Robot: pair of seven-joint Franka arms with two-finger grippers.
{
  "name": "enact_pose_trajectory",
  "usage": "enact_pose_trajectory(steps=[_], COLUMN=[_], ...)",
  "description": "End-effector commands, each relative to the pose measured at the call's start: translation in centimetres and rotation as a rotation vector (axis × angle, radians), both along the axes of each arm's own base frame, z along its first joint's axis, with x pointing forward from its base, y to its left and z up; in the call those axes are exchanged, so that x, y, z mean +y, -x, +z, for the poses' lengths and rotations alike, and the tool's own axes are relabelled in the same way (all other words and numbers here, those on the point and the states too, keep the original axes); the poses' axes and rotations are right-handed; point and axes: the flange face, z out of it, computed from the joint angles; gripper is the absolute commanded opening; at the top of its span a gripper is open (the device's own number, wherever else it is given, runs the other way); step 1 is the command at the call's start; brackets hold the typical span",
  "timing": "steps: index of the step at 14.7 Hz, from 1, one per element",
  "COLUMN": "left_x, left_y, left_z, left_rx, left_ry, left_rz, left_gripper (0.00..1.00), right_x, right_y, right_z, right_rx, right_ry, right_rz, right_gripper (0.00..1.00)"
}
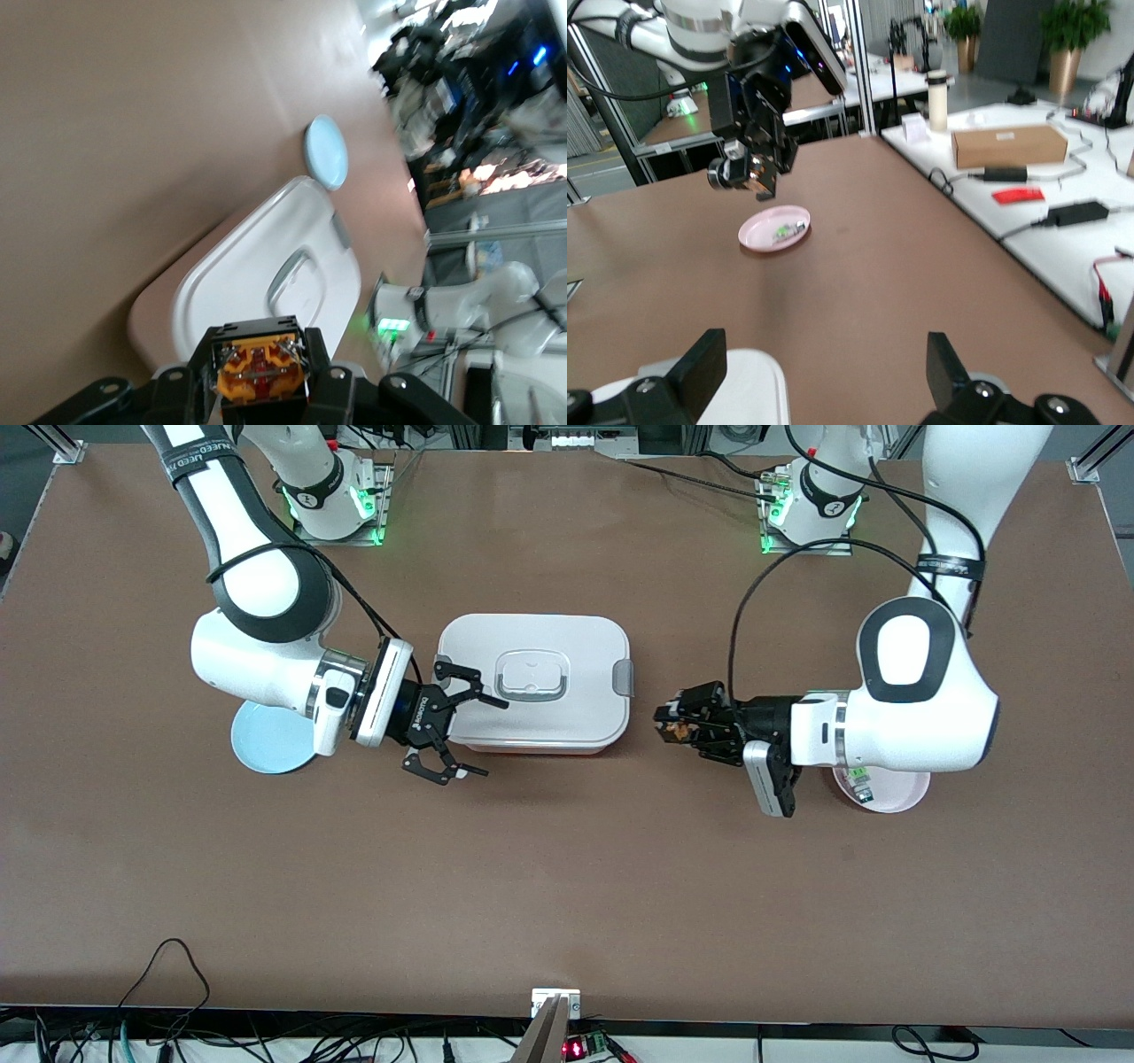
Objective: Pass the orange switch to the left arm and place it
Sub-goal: 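Carry the switch to the pink dish while the right gripper withdraws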
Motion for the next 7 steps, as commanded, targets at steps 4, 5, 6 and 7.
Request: enact_pose_trajectory(steps=[4, 5, 6, 7], left_x=[4.2, 5.8, 6.8, 8.0], left_y=[0.1, -0.2, -0.2, -0.4], left_z=[-0.4, -0.9, -1.6, -2.3], left_rx=[-0.103, -0.147, -0.184, -0.215], left_ry=[-0.246, -0.291, -0.325, -0.353], left_rz=[-0.25, -0.308, -0.376, -0.438], left_gripper=[0.0, 0.0, 0.0, 0.0], right_x=[-4.2, -4.8, -5.6, -6.5], right_y=[-0.7, -0.8, -1.1, -1.3], right_z=[0.6, 0.6, 0.3, 0.2], right_rx=[0.259, 0.302, 0.349, 0.4], right_ry=[0.098, 0.135, 0.186, 0.236], right_rz=[-0.118, -0.147, -0.183, -0.227], right_gripper=[1.0, 1.0, 1.0, 1.0])
